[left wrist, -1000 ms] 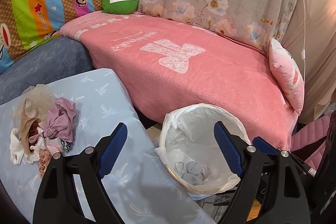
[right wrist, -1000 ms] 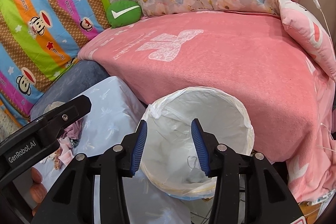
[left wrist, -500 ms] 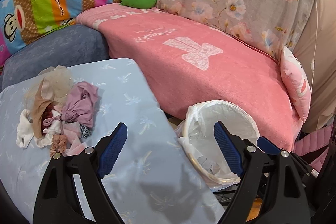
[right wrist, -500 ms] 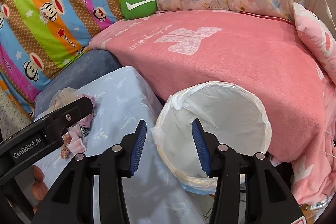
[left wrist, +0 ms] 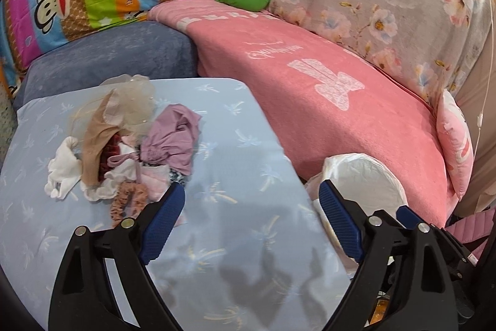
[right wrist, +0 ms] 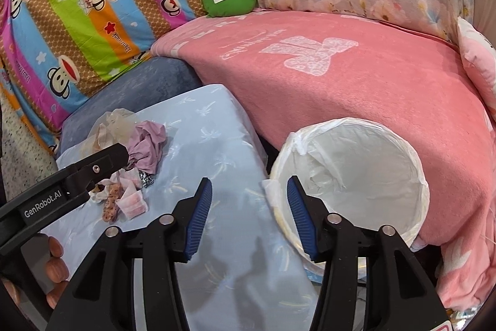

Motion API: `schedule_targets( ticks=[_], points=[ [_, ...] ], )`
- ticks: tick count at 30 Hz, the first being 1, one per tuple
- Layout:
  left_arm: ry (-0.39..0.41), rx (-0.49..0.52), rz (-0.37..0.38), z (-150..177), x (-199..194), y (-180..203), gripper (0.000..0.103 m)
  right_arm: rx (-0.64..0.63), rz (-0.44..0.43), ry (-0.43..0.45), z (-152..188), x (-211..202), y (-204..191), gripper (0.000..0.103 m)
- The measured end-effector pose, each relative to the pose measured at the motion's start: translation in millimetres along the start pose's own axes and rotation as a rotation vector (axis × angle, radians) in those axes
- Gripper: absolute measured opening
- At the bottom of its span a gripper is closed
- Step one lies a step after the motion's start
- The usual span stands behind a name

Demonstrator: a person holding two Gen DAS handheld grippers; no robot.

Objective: Organize soft objects
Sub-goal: 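Withdraw both open grippers from the bin back toward the clothing pile, then grasp the white glove with the left gripper while the right gripper grasps the beige stocking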

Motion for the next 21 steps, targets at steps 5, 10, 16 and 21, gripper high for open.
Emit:
schedule_targets(
  ticks=[5,10,16,21],
  points=[
    [0.002,-0.042,-0.036,1,-5,-34,0.086,-0.036,-0.019,-0.013,3,4,-24,0.051],
    [0.008,-0.083,-0.088,3,-12,-74,0.087,-0.079,-0.039,-0.028,8,10,-50,0.051],
    [0.007,-0.139,-0.151,6,-20,-124,0.087,-0.140,-0.070,-0.052,15,21,-90,0.051],
    [0.004,-0.182,-0.203,5,-24,-168,0.087,-0.188,-0.101,-0.069,21,31,-128,0.051]
  ],
)
Point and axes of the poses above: each gripper's, at about its wrist camera, not at the fingertips, and x roughly the way its jaws point, y to its right, z to its underside, the point moved 8 cm from there along x, roughly the way its jaws point, and after that the axes turned 4 degrees about z, right-handed, at the moved point
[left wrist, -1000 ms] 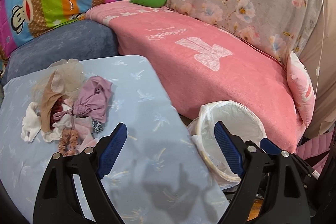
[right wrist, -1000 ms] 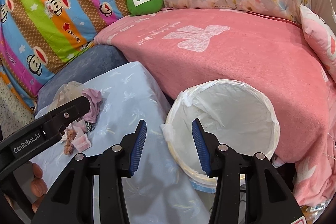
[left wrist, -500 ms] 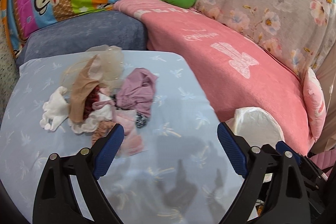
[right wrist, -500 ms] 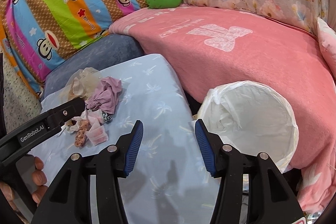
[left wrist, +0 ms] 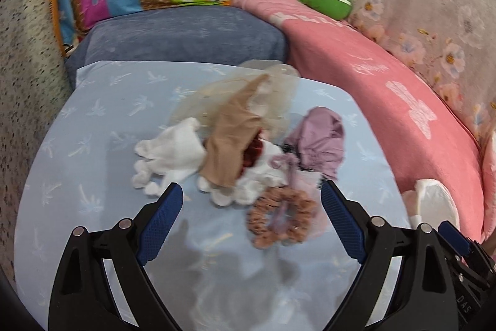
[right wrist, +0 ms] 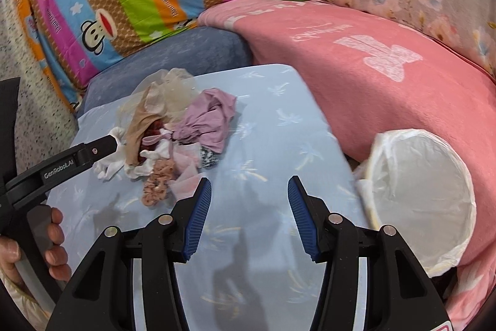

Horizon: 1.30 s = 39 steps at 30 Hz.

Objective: Organize soft objects
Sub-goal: 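Grasp the white glove with the left gripper while the right gripper grasps the beige stocking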

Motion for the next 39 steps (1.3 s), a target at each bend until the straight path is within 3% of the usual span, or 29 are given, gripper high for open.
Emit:
schedule_targets(
  ticks=[8,16,21,24,26,28,32,36,39],
  points=[
    [-0.009,-0.061,-0.049,-17,15,-53,0.087,-0.049,-0.038,-0.027,-10,27,-50,0.051],
    [-0.056,-0.146,-0.016,-30,43,-87,0.084,-0.074,-0.077,-0.035,-36,55,-92,0.051],
    [-0.104,-0.175,0.045,-29,58,-87,0.069,-0.065,-0.127,-0.051,-51,78,-120,0.051],
    [-0.140,-0.184,0.094,-26,66,-83,0.053,-0.070,-0.143,-0.068,-55,93,-135,0.051],
    [-0.154,-0.198,0.130,-24,68,-82,0.037,-0.067,-0.164,-0.090,-55,103,-145,0.051],
    [-0.161,-0.208,0.166,-23,67,-82,0.025,-0.068,-0.177,-0.111,-54,113,-153,0.047],
    [-0.149,-0.198,0.182,-25,61,-82,0.013,-0.080,-0.211,-0.153,-49,127,-172,0.035],
    [-0.136,-0.198,0.182,-29,56,-84,0.010,-0.092,-0.246,-0.193,-42,140,-187,0.022],
    [-0.127,-0.196,0.179,-33,53,-84,0.010,-0.105,-0.255,-0.217,-35,148,-195,0.005]
  ],
)
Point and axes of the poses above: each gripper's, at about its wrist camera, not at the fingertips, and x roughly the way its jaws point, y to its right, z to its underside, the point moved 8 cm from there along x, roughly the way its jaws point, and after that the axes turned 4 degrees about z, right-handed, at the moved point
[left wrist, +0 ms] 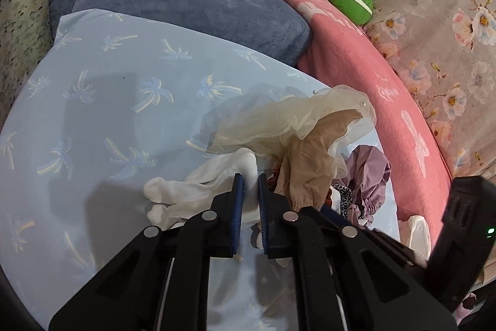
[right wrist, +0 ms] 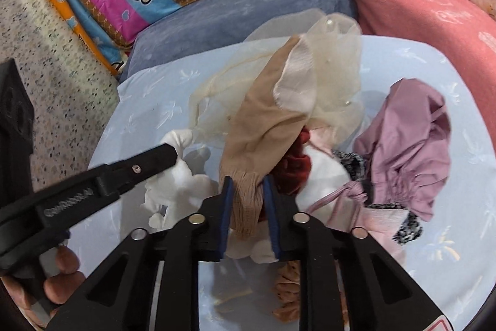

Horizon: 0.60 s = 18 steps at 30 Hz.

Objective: Organize soft objects
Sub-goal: 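Grasp the white glove with the left gripper while the right gripper grasps the beige stocking, then carry the glove and stocking over the white bin and open both grippers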

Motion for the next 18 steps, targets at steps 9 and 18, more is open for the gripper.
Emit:
schedule_targets(
  ticks=[9,18],
  points=[
    [0.026,0.032,-0.005,-1,-12,21,0.009,0.039,-0.033,0.089,2,-39,6,0.003],
    [0.061,0.100,0.024,4,-30,72,0.008,0.090,-0.046,0.235,-6,-122,35,0.002]
  ],
)
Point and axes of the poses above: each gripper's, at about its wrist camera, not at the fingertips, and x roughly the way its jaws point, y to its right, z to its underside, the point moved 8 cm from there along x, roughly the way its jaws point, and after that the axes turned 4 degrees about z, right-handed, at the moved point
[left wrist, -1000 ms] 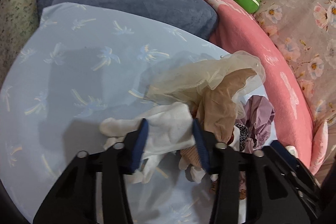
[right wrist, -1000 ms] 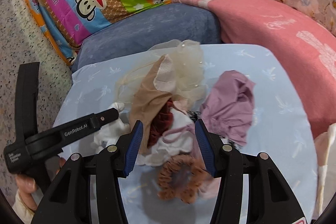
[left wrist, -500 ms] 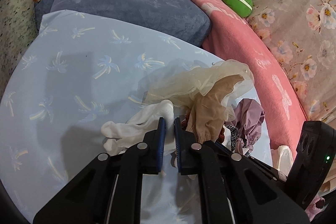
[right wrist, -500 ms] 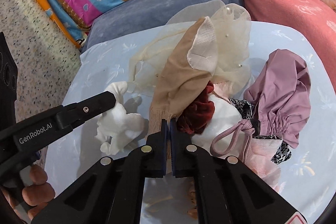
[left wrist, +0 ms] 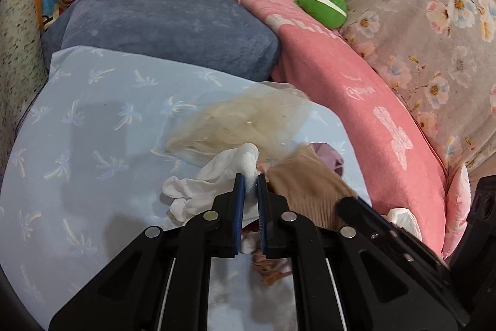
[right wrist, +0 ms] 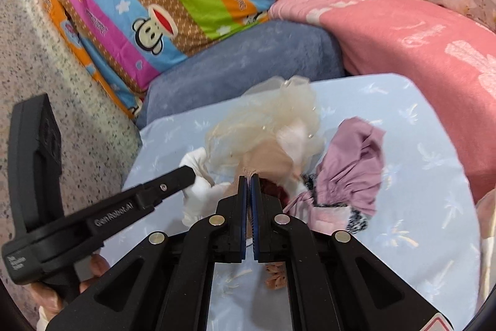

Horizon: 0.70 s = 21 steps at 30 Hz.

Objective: Organize soft objects
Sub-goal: 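Carry the glove and stocking over the white bin and open both grippers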

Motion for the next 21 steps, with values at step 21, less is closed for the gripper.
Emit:
schedule_targets(
  ticks=[21],
  points=[
    [-0.048,0.270,0.137,53,8,175,0.009,0.159,0.152,0.233,4,-163,151,0.002]
  ],
)
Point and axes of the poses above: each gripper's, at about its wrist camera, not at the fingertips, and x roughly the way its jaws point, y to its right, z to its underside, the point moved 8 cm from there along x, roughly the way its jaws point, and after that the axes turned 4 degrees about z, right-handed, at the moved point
